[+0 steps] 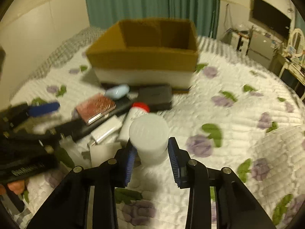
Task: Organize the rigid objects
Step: 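Grasp the white bottle with the right tool while the left tool grasps a white charger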
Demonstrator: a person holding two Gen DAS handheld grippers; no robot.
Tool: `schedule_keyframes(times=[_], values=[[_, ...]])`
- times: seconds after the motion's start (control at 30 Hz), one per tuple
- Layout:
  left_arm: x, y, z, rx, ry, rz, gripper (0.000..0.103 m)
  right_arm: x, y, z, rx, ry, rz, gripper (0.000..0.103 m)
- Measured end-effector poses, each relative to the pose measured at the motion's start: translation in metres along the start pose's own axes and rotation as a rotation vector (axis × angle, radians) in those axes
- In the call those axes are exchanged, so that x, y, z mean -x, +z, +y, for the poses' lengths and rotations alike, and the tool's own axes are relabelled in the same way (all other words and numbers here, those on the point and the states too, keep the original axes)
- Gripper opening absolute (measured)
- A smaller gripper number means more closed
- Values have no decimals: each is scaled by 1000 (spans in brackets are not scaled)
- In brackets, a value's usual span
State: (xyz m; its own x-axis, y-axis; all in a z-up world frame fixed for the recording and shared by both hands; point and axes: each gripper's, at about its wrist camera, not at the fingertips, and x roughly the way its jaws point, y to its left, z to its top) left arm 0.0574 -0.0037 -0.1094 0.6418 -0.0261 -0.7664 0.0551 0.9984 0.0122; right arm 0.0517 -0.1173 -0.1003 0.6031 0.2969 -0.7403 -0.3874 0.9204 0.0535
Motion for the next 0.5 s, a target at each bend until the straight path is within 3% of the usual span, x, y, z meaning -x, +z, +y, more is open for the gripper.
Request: schedule_keyframes(times=[0.13,0.3,0.5], values=[[-10,-5,-25,-66,-84,62,71,21,5,-18,-26,-51,-48,33],[-31,-12,-44,-98,-133,149,71,25,6,-35,-88,-37,-55,33],[-47,-16,-51,-110,-104,181,71,22,3,-43,-116,-8,-48,33]])
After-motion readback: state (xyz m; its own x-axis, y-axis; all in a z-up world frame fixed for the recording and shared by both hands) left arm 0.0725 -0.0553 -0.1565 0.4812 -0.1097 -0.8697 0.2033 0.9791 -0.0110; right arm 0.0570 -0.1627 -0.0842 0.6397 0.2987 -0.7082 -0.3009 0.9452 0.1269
